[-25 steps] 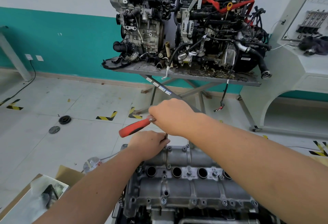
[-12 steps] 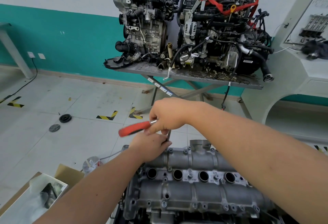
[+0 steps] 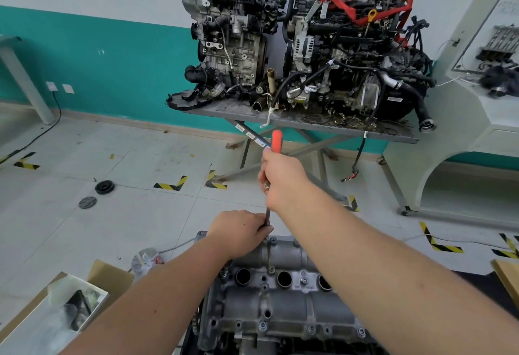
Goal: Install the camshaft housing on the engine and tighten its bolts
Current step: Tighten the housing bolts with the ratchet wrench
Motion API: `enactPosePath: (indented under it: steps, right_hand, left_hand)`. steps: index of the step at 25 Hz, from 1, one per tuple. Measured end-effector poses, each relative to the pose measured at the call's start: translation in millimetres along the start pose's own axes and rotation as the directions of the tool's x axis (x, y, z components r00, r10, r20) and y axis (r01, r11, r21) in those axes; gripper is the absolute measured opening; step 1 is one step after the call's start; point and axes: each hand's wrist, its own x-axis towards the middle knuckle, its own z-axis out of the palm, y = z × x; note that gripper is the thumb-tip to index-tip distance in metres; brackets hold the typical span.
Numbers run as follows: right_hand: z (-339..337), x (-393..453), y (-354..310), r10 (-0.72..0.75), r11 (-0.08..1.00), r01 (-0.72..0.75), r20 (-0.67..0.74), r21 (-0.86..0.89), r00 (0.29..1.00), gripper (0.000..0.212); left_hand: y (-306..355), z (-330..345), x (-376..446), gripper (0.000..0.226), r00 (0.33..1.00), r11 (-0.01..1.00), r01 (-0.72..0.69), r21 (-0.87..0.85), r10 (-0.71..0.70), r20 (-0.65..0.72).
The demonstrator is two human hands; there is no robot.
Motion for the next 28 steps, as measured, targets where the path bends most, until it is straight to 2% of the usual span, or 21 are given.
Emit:
enactPosePath:
  steps: [3, 5, 6, 7, 8, 9, 10, 11, 12, 13, 15, 16, 17, 21, 28]
  right_hand:
    - [-1.1, 2.6, 10.6, -0.102, 0.995, 0.101, -0.052, -0.015, 0.993, 0.025]
    - [-5.0, 1.5, 9.9, -0.144, 0.986, 0.148, 0.045, -0.077, 0.989, 0.026]
    - [-8.3, 0.3, 7.1, -0.176, 0.968, 0.196, 0.13, -0.159, 0.976, 0.026]
    - [-12.2, -0.3, 2.6, -0.215, 0.908, 0.283, 0.235, -0.31, 0.948, 0.028]
    - [-16.2, -0.4, -4.2, -0.237, 0.756, 0.41, 0.37, -0.511, 0.898, 0.032]
    - [-19.2, -1.2, -11.2, -0.203, 0.504, 0.55, 0.527, -0.666, 0.825, 0.036]
    - [-19.4, -4.3, -17.6, -0.111, 0.251, 0.659, 0.655, -0.709, 0.747, 0.04]
    - [-17.7, -7.9, -22.1, -0.008, 0.092, 0.716, 0.719, -0.692, 0.695, 0.041]
    - [-15.5, -10.4, -23.5, 0.062, 0.065, 0.724, 0.727, -0.687, 0.684, 0.038]
    - [-14.2, -11.9, -22.2, 0.073, 0.163, 0.69, 0.706, -0.705, 0.704, 0.033]
    - [-12.4, -11.3, -12.1, -0.018, 0.441, 0.568, 0.626, -0.695, 0.78, 0.027]
    - [-12.0, -9.9, -5.8, -0.07, 0.533, 0.528, 0.587, -0.661, 0.806, 0.027]
    - [-12.1, -7.5, -0.8, -0.102, 0.581, 0.506, 0.56, -0.637, 0.822, 0.026]
    - [-11.1, -7.3, 2.5, -0.151, 0.618, 0.483, 0.51, -0.62, 0.847, 0.026]
    - [-2.2, -8.6, 11.4, -0.31, 0.713, 0.438, 0.314, -0.547, 0.897, 0.034]
  left_hand:
    - [0.8, 2.2, 0.3, 0.038, 1.0, 1.0, 0.01, -0.001, -0.01, 0.007]
    - [0.2, 3.5, 1.2, 0.039, 1.0, 1.0, 0.004, 0.014, -0.004, 0.006]
    - [-0.1, 3.6, 1.7, 0.042, 1.0, 1.0, -0.002, 0.025, 0.001, 0.005]
    - [-0.2, 3.8, 2.0, 0.043, 1.0, 0.999, -0.006, 0.034, 0.006, 0.009]
    - [-0.1, 3.7, 2.7, 0.044, 1.0, 0.999, -0.009, 0.04, 0.008, 0.017]
    - [0.2, 3.5, 3.1, 0.045, 1.0, 0.999, -0.008, 0.047, 0.007, 0.025]
    - [0.5, 3.4, 3.1, 0.046, 0.999, 0.999, -0.007, 0.054, 0.006, 0.034]
    - [0.6, 3.3, 2.7, 0.047, 0.999, 0.998, -0.006, 0.063, 0.004, 0.042]
    - [0.4, 3.4, 2.1, 0.048, 0.999, 0.997, -0.007, 0.073, 0.003, 0.049]
    - [-0.3, 3.3, 2.0, 0.049, 0.999, 0.997, -0.007, 0.083, 0.002, 0.053]
    - [-0.7, 4.0, 2.3, 0.05, 0.999, 0.996, -0.009, 0.087, 0.005, 0.045]
    - [-0.2, 4.1, 2.5, 0.049, 0.999, 0.996, -0.013, 0.084, 0.009, 0.041]
    - [0.1, 3.9, 2.5, 0.048, 0.999, 0.997, -0.015, 0.079, 0.012, 0.037]
    - [-1.0, 5.9, 2.0, 0.047, 1.0, 0.997, -0.002, 0.077, 0.0, 0.029]
    - [-1.7, 6.4, 0.9, 0.038, 1.0, 0.999, 0.011, 0.036, -0.011, -0.004]
